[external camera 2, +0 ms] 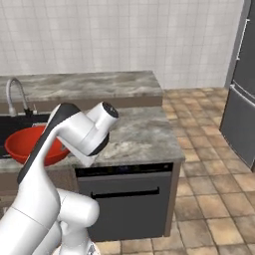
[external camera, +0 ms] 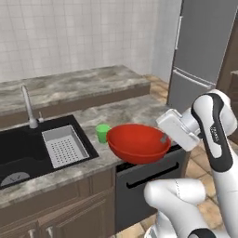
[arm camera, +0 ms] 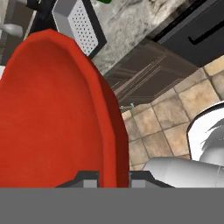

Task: Pick the cup and bowl from the counter and place them on the counter next to the sink.

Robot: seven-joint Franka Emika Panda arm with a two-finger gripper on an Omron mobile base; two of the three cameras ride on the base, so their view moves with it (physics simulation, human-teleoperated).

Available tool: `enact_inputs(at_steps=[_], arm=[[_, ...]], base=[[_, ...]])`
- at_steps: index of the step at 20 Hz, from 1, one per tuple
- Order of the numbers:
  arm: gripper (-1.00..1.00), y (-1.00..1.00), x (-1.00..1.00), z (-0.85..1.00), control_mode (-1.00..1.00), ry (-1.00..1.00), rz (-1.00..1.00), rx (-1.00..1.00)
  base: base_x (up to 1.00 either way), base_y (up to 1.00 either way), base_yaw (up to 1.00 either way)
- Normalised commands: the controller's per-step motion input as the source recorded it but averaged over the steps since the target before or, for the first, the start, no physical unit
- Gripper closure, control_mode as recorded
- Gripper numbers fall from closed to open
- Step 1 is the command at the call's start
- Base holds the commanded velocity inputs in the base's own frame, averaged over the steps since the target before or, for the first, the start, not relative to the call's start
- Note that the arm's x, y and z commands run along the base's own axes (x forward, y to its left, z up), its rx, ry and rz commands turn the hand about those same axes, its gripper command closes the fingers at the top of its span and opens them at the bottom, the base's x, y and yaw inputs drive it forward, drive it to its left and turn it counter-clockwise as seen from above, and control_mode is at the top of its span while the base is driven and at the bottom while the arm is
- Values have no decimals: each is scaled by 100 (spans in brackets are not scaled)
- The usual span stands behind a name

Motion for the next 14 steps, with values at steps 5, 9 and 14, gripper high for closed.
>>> enact_inputs(at_steps=[5, 9, 14], arm=[[100, 0, 0, 0, 100, 0, 0, 0], [100, 0, 0, 0, 100, 0, 0, 0], [100, 0, 0, 0, 100, 0, 0, 0]], base=[[41, -8, 8], [60, -5, -12], [63, -54, -28]])
